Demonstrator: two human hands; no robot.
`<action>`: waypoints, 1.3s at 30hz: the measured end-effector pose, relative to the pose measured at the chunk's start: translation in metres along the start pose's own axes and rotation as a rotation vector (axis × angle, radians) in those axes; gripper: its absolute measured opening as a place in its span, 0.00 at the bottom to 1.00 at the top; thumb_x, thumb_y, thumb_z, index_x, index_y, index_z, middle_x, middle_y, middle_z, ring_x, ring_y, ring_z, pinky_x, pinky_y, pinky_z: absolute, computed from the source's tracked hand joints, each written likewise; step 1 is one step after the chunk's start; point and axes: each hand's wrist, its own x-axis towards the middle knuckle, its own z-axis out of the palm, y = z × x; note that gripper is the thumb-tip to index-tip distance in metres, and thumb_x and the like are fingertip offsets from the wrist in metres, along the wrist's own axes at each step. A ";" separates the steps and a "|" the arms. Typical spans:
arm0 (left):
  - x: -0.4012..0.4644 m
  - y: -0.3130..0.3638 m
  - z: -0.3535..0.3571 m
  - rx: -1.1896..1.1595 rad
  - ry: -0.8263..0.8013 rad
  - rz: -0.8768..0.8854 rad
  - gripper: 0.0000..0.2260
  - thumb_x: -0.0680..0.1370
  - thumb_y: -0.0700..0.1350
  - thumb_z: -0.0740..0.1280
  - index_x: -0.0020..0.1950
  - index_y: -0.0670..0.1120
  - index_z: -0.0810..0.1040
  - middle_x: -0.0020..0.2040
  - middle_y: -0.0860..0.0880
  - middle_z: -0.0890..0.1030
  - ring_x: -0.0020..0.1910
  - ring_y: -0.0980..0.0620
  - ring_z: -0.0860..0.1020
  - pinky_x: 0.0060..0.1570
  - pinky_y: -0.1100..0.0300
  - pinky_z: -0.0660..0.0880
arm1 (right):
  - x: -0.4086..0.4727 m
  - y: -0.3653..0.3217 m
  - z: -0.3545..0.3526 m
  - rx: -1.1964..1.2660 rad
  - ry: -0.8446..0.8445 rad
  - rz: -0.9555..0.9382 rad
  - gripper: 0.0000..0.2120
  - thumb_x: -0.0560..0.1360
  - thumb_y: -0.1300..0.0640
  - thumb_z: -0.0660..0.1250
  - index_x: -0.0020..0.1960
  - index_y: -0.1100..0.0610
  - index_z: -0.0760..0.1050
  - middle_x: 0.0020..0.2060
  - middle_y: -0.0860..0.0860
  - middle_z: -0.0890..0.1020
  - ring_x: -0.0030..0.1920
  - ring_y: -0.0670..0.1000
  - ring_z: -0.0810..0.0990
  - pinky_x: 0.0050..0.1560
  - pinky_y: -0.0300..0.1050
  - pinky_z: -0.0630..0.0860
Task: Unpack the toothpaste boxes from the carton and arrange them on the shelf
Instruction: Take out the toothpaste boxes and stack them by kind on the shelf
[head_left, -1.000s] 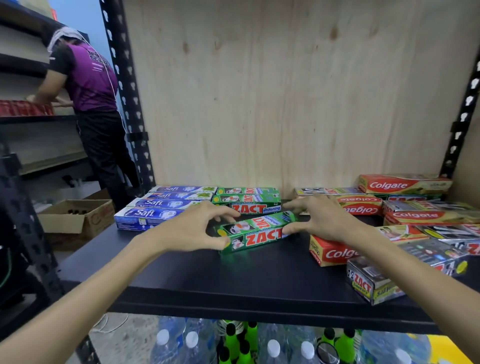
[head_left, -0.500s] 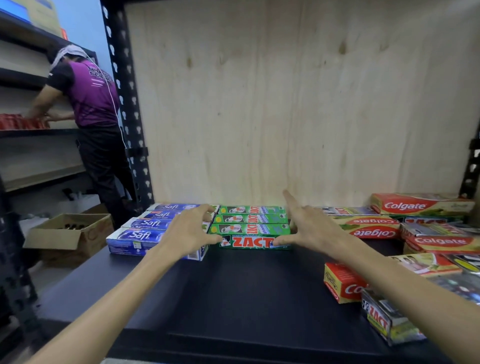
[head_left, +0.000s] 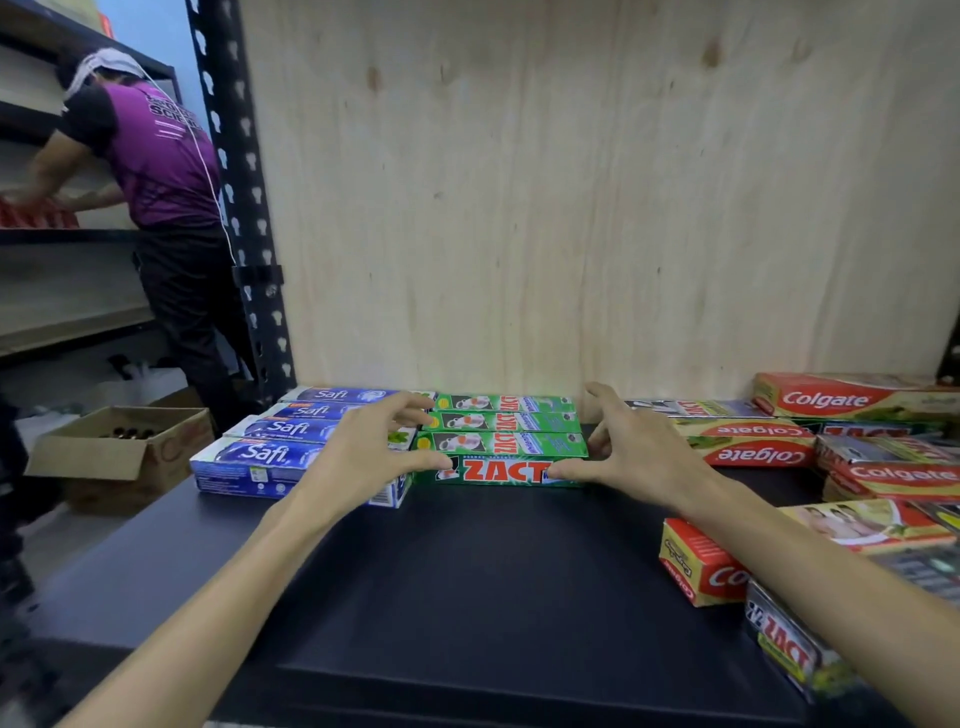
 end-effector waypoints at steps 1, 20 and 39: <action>0.000 0.000 0.001 -0.002 0.015 0.010 0.32 0.65 0.59 0.81 0.66 0.57 0.77 0.55 0.61 0.83 0.59 0.63 0.78 0.63 0.60 0.74 | 0.000 0.000 0.001 0.006 0.005 0.005 0.53 0.62 0.26 0.72 0.77 0.50 0.56 0.48 0.43 0.83 0.55 0.50 0.80 0.62 0.55 0.74; -0.021 0.024 0.014 0.317 0.278 0.163 0.09 0.78 0.57 0.67 0.56 0.57 0.80 0.48 0.64 0.83 0.52 0.58 0.79 0.51 0.58 0.72 | -0.005 -0.012 -0.018 -0.107 0.009 0.015 0.53 0.62 0.20 0.64 0.77 0.48 0.60 0.48 0.41 0.84 0.60 0.49 0.80 0.65 0.58 0.63; -0.002 0.163 0.122 0.163 0.109 0.216 0.29 0.73 0.67 0.65 0.68 0.52 0.75 0.64 0.55 0.79 0.66 0.52 0.74 0.66 0.51 0.71 | -0.097 0.100 -0.115 -0.108 0.289 0.184 0.34 0.71 0.27 0.63 0.69 0.46 0.70 0.53 0.46 0.83 0.61 0.54 0.78 0.61 0.57 0.64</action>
